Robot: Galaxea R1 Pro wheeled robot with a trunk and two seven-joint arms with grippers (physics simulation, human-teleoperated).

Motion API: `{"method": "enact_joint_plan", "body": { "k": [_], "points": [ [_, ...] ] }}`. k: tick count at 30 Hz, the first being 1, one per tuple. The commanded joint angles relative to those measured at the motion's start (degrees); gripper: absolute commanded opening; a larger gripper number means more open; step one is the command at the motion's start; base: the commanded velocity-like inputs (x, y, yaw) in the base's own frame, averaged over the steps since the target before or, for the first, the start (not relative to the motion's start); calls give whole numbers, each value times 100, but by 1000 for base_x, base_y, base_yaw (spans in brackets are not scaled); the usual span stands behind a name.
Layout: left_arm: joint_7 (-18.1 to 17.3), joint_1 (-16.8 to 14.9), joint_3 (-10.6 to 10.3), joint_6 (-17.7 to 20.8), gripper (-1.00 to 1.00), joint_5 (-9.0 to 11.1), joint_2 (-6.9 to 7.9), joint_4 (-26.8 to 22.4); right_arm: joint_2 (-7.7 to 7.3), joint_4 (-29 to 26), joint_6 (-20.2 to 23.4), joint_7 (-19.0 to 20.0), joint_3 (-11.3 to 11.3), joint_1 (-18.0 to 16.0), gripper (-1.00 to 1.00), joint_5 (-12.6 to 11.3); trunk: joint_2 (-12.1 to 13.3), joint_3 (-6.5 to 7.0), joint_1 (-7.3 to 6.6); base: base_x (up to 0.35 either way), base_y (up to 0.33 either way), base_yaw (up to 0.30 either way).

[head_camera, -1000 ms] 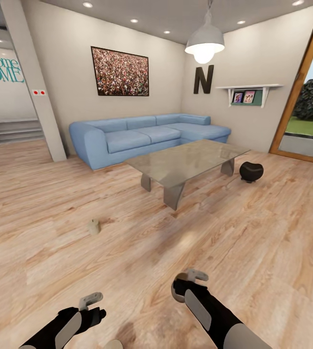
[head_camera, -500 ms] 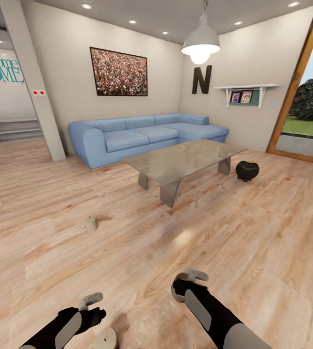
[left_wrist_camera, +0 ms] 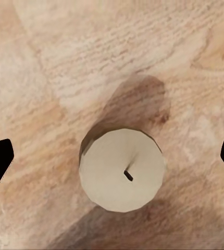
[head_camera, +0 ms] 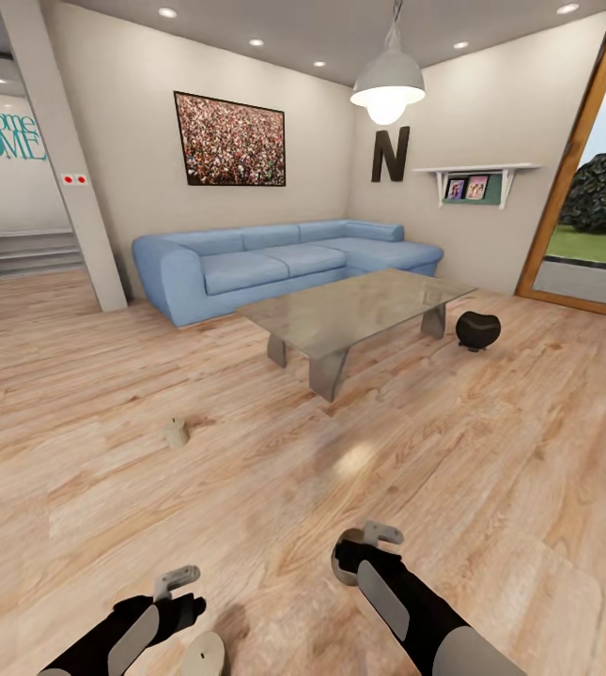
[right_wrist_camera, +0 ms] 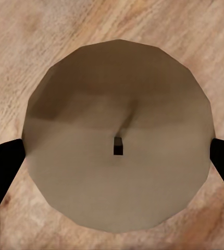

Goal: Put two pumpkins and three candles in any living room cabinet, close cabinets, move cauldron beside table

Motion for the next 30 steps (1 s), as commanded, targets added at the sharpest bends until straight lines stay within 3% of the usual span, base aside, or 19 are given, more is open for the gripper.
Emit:
{"method": "enact_joint_plan", "body": {
  "k": [1,5,11,14,30],
  "points": [
    [53,-2,-62,-49,100,63,8,-16,-4,-10,17,-36,28,-5,-100,-34,-3,-6,-1,0,0,0],
    [53,-2,-115,-196,100,75,8,-7,-6,-56,17,193,28,-3,-100,-34,-7,-72,7,0,0,0],
    [53,-2,-133,-286,100,49,-5,56,-18,-94,11,1277,16,4,-100,-24,-15,-205,22,0,0,0],
    [53,-2,-133,-433,100,-32,-51,61,-42,-97,-142,1607,12,4,-100,-25,-19,-272,30,0,0,0],
    [53,-2,-135,-535,100,-160,-123,244,-75,-85,-249,1738,10,4,-100,-44,-40,-626,71,0,0,0]
  ]
}}
